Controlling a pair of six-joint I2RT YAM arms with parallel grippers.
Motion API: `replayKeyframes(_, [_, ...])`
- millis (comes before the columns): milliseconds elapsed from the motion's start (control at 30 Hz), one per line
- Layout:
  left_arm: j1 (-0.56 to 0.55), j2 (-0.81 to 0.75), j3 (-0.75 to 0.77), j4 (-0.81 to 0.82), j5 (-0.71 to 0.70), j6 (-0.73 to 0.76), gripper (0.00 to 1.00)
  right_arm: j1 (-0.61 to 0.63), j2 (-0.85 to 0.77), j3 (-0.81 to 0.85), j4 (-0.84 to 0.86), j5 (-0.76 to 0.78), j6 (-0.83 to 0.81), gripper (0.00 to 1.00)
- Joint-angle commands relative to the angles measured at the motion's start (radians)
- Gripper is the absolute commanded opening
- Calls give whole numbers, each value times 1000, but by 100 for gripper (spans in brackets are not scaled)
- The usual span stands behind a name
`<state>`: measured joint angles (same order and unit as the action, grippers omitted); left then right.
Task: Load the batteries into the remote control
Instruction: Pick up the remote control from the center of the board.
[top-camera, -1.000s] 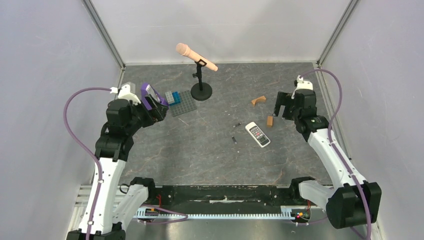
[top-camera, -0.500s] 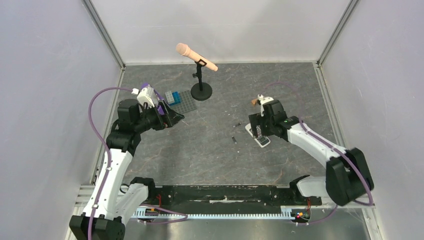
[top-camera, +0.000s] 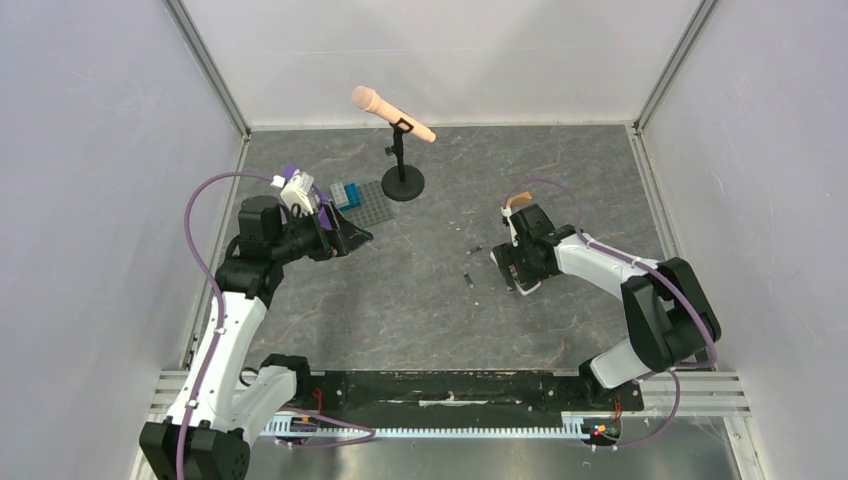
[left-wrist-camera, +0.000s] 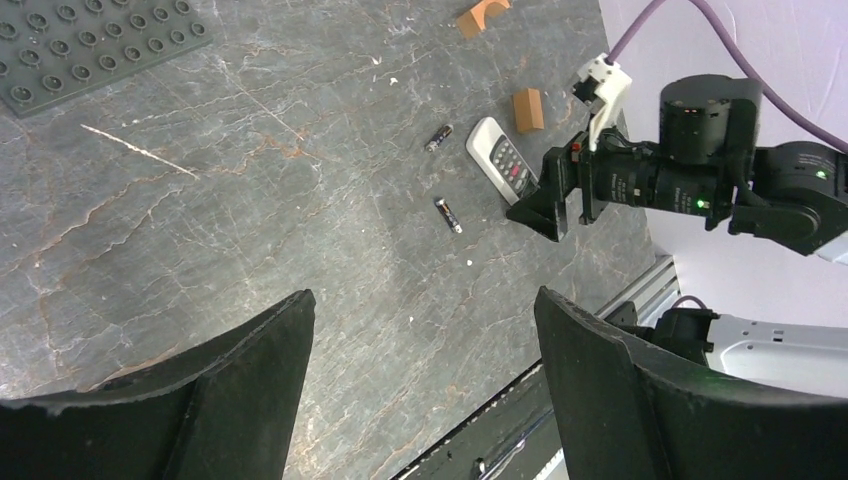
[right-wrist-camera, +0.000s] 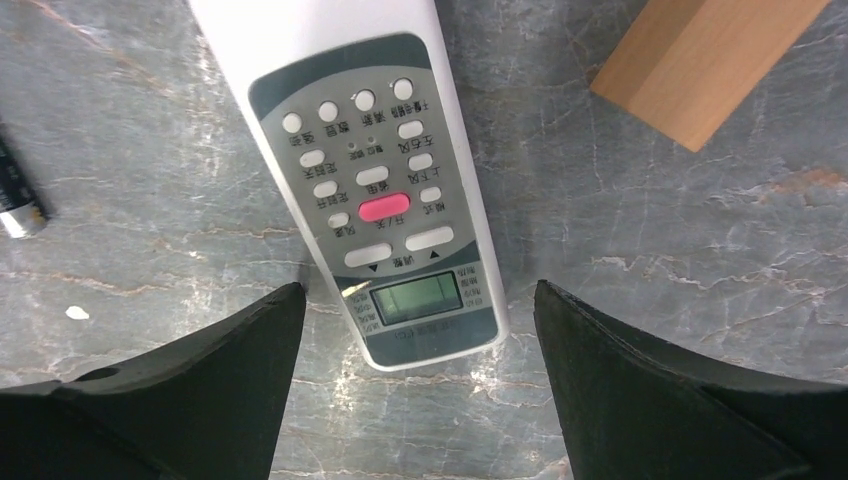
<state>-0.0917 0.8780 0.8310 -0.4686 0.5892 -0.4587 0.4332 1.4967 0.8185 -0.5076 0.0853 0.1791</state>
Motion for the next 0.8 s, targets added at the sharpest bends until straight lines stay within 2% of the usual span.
replayKeyframes(0, [1, -7, 5, 14, 46, 55, 86, 2, 50, 30, -34, 15, 29, 86])
replayKeyframes(133, [1, -22, 8, 1, 45, 64, 86, 2, 79, 40, -33, 23, 32, 85])
replayKeyframes(167, [1, -29, 5, 0, 44, 66, 86, 2, 85, 46, -32, 21, 32, 81])
replayKeyframes(267, [1, -41, -1, -2, 44, 65, 86, 2, 98, 61, -37, -6, 37, 62])
replayKeyframes(333, [1, -45, -4, -7, 35, 57, 86, 2, 95, 64, -34, -30, 49, 54])
replayKeyframes(400, [1, -46, -6, -11, 22, 42, 86, 2, 85, 64, -24, -60, 57, 40])
replayKeyframes(467, [0, -44, -12, -2, 26, 19, 86, 2, 76, 74, -20, -97, 59, 34])
replayKeyframes(600, [1, -45, -27, 41, 61, -33, 85, 2, 44, 108, 3, -240, 49, 31])
replayKeyframes(767, [-1, -45, -59, 108, 93, -105, 85, 8, -30, 113, 98, -529, 73, 29])
